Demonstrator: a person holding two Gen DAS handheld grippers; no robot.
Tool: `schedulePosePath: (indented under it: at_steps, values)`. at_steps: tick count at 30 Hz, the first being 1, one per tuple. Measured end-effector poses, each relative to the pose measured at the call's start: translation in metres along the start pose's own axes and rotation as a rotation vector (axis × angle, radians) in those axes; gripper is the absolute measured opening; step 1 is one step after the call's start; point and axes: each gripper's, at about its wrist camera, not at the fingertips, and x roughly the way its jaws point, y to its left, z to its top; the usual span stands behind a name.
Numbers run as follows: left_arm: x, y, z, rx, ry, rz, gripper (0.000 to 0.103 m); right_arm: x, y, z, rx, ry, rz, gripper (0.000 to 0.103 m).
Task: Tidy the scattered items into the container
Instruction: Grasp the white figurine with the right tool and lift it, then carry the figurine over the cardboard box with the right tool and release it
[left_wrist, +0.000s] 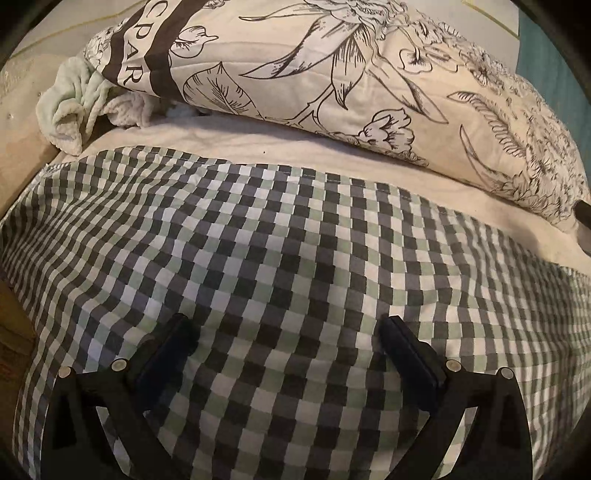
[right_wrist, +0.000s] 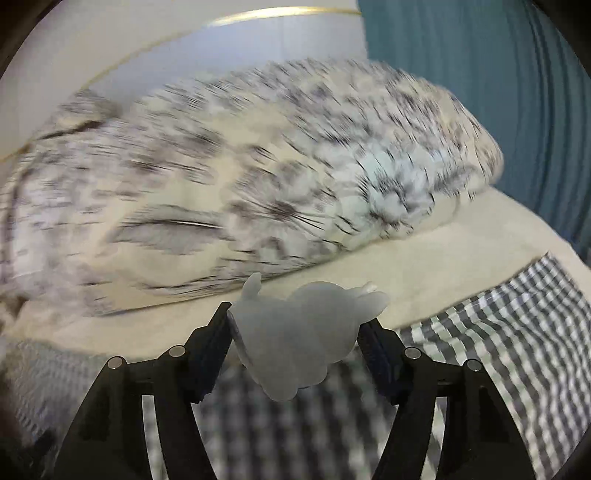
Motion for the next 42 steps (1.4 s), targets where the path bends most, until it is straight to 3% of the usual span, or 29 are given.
schedulePosePath:
  at_steps: [4,7,11,14,24,27,34,36,37,42]
  values:
    - [-0.029,0.02,-0.013,-0.033,0.02,-0.122,0.103,-0.073,0.024,-0.025,-0.1,0.008,0.092,0.066]
    - [-0.073,0.036,-0.033,-0.04,0.023,-0.161,0.103,-0.122,0.039,-0.047,-0.172,0.023,0.158,0.066]
    - [-0.155,0.044,-0.05,0.064,-0.033,-0.09,0.103,-0.172,0.053,-0.073,-0.203,0.052,0.205,0.066]
    - [-0.206,0.055,-0.055,0.087,-0.076,-0.026,0.103,-0.199,0.068,-0.084,-0.198,0.095,0.238,0.066]
    - [-0.283,0.132,-0.064,0.073,-0.088,0.081,0.103,-0.289,0.167,-0.087,-0.312,0.049,0.422,0.066]
    - [-0.295,0.165,-0.073,0.05,-0.081,0.09,0.103,-0.305,0.216,-0.089,-0.379,0.018,0.447,0.066]
    - [-0.323,0.24,-0.069,0.006,-0.124,0.066,0.103,-0.315,0.344,-0.081,-0.451,0.004,0.604,0.066]
    - [-0.321,0.255,-0.066,0.003,-0.125,0.057,0.103,-0.305,0.375,-0.077,-0.438,0.04,0.657,0.076]
    - [-0.319,0.259,-0.064,0.0,-0.128,0.053,0.103,-0.297,0.389,-0.076,-0.428,0.061,0.673,0.096]
    - [-0.311,0.269,-0.068,0.003,-0.121,0.012,0.103,-0.286,0.4,-0.073,-0.37,0.057,0.601,0.098]
